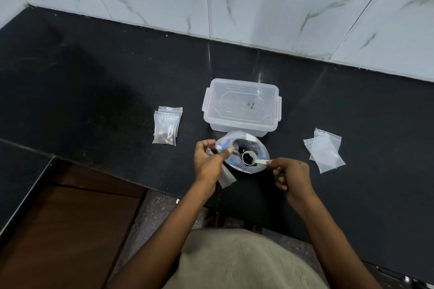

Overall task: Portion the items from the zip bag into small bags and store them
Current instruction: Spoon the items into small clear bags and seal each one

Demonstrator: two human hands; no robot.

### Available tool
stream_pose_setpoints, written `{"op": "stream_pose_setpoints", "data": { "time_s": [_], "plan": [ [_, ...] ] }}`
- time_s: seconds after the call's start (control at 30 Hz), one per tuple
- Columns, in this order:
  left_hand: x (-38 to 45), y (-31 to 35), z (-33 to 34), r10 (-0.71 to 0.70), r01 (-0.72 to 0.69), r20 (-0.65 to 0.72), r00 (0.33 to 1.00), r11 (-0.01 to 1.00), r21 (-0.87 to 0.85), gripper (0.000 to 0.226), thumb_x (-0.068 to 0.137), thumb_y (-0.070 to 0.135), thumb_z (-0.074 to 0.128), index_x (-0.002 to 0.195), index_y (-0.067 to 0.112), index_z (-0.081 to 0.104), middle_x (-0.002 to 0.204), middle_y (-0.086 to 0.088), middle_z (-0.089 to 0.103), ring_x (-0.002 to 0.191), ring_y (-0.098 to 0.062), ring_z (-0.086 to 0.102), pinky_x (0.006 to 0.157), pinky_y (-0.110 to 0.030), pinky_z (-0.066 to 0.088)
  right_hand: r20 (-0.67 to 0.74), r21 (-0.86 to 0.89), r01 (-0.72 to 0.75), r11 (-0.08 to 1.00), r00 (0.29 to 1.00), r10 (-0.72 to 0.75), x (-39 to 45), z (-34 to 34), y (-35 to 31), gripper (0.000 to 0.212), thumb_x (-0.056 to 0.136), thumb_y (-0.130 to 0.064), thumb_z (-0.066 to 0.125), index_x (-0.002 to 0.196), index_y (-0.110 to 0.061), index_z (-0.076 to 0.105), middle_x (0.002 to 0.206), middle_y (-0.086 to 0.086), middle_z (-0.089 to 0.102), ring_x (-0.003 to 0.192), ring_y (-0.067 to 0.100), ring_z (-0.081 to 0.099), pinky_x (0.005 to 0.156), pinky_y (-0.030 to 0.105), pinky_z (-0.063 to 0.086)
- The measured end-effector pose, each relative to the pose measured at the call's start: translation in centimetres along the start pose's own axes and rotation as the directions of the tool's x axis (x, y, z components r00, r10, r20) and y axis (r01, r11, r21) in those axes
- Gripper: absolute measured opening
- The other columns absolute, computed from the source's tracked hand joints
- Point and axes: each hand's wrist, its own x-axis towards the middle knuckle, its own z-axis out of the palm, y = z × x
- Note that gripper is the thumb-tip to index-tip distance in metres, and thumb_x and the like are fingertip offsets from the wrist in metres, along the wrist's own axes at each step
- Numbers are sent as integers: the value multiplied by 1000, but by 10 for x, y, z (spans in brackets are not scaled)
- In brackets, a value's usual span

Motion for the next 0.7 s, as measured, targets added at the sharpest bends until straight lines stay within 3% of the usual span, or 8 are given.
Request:
{"op": "stream_pose_setpoints", "data": {
  "time_s": [0.07,0.13,0.23,0.33,0.47,0.57,0.7],
  "plan": [
    [3,-1,-2,36,-36,-13,999,999,-12,51,66,17,94,102,23,59,109,-6,65,97,-23,64,88,-32,57,3,46,-56,997,998,56,2,1,-1,15,77,1,65,64,-4,58,51,1,43,37,8,27,35,18,17],
    [1,1,-6,173,-171,-20,985,982,83,60,57,28,95,104,28,58,114,-5,62,104,-25,63,94,-38,56,5,66,-73,995,997,73,3,2,-4,17,77,1,65,64,-5,55,51,1,43,37,8,27,35,18,17],
    [-4,6,-9,426,-414,15,904,869,269,70,59,14,95,115,21,54,117,0,51,106,-15,56,95,-26,49,43,64,-63,996,997,60,2,4,-9,22,77,1,66,60,-7,55,51,1,42,37,8,26,34,17,17],
    [-12,15,-8,587,-575,52,808,767,286,77,60,4,91,124,12,49,120,-4,47,100,-16,55,91,-21,47,115,67,-17,998,993,9,-5,7,-19,15,79,1,63,67,-3,56,54,3,40,38,9,26,34,18,18],
    [-19,28,-1,624,-637,134,770,733,239,77,66,-1,86,128,13,44,121,-6,51,103,-19,57,94,-26,50,192,81,98,992,975,-112,-22,10,-37,17,83,3,61,67,-1,57,54,6,39,37,9,26,35,18,18],
    [-20,36,5,613,-651,219,759,722,235,84,69,-5,85,133,21,37,116,-3,54,108,-13,56,96,-18,46,227,115,171,978,954,-194,-34,16,-52,21,84,6,61,65,-2,65,51,8,41,35,9,27,36,16,20],
    [-22,43,11,600,-659,286,747,725,200,89,67,-9,79,137,22,34,117,-2,54,109,-4,55,94,-10,42,239,110,254,961,932,-274,-45,25,-61,10,83,6,66,74,9,66,49,9,44,34,11,29,37,17,22]
  ]
}}
